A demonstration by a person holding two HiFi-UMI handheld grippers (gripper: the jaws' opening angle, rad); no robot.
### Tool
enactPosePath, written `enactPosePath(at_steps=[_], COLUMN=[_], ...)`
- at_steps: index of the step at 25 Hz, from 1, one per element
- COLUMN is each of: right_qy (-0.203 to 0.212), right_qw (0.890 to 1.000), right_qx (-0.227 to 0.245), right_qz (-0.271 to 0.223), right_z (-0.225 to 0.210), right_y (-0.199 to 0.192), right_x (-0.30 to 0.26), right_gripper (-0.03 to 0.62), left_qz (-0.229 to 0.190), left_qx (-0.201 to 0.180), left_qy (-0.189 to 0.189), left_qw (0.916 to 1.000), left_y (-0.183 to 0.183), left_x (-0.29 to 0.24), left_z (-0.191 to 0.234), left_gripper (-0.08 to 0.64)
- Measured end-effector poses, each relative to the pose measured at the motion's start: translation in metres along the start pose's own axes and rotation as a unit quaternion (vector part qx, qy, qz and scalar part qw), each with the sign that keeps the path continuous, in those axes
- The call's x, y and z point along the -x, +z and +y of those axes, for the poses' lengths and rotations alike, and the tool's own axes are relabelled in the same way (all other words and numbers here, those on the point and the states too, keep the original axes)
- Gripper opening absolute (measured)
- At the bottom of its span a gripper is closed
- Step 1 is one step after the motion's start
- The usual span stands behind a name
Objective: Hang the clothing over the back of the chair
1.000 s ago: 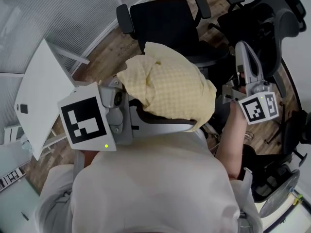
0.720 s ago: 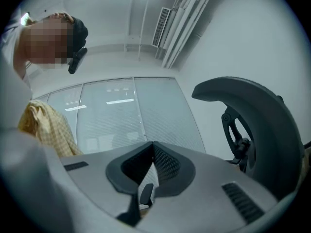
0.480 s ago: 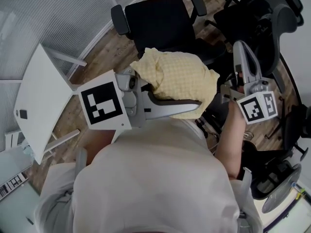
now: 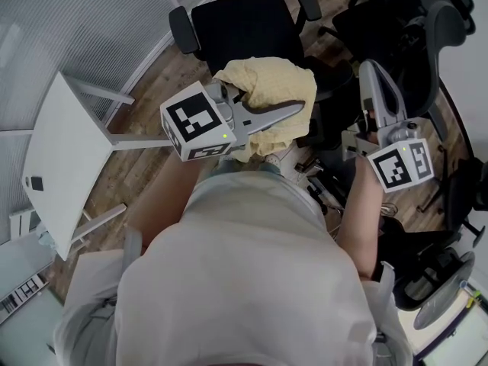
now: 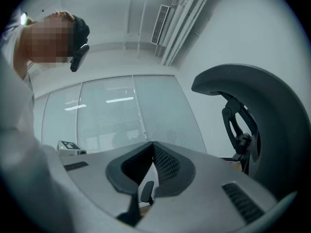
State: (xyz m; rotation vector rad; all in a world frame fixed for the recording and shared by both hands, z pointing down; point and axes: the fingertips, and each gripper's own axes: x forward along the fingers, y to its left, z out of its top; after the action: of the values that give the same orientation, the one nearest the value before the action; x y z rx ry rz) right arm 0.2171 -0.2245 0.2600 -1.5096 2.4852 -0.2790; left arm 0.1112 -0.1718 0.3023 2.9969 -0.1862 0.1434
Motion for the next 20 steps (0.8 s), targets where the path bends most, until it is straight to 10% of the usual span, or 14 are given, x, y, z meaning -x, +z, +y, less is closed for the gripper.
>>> enactPosePath(at_steps=[20], right_qy=[0.028], right_qw=[0.999], right_qx=[0.000], right_qz=[0.021], right_z=[0.013], right_y=[-0.008], right_x=[-0.003], right_gripper=[0.021], left_qz=[0.104], left_qx=[0.091], left_qy=[0.017], left_qw=[0.9902], left_y=[-0.060], left_x=[-0.002], left_z=[-0.001], left_gripper=[0.121])
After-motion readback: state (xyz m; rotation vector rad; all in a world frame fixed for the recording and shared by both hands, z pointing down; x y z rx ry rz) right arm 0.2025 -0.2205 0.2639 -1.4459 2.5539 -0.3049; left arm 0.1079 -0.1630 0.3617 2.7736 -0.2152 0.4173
